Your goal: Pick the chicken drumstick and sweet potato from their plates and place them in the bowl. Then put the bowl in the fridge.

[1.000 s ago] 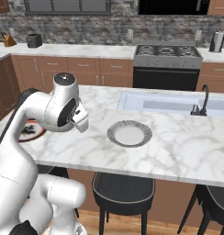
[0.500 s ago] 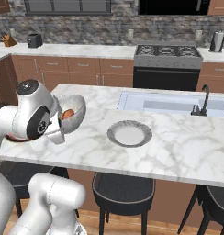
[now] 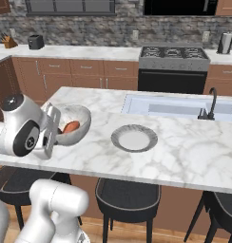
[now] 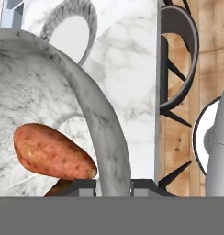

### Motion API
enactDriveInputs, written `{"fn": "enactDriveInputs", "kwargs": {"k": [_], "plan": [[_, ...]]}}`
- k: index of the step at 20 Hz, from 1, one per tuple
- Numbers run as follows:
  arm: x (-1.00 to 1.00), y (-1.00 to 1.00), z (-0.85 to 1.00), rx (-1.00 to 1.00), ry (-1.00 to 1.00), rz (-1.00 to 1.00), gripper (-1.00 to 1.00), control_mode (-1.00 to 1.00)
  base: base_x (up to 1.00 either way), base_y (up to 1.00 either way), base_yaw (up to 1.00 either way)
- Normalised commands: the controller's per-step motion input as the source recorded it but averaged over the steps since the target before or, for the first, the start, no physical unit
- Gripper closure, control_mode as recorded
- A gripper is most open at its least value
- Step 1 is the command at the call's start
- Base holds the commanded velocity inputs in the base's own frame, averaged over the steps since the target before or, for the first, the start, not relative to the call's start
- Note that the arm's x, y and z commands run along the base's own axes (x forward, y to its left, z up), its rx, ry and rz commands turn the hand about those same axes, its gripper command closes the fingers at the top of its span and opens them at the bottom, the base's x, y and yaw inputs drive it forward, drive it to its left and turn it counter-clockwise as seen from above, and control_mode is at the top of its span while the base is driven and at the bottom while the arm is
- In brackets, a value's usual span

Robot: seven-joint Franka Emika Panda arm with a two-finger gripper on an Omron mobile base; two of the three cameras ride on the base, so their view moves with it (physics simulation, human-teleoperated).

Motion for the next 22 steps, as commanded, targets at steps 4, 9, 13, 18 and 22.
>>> {"fn": "enactDriveInputs", "kwargs": {"k": [4, 9, 13, 18, 22], "plan": [[-0.02, 0.0, -0.04, 0.18, -0.08, 0.0, 1.0, -1.0, 0.0, 0.0, 0.0], [0.0, 0.0, 0.0, 0.0, 0.0, 0.0, 1.0, -1.0, 0.0, 0.0, 0.0], [0.0, 0.0, 0.0, 0.0, 0.0, 0.0, 1.0, -1.0, 0.0, 0.0, 0.0], [0.0, 0.0, 0.0, 0.0, 0.0, 0.0, 1.0, -1.0, 0.0, 0.0, 0.0], [0.0, 0.0, 0.0, 0.0, 0.0, 0.0, 1.0, 1.0, 0.0, 0.0, 0.0]]}}
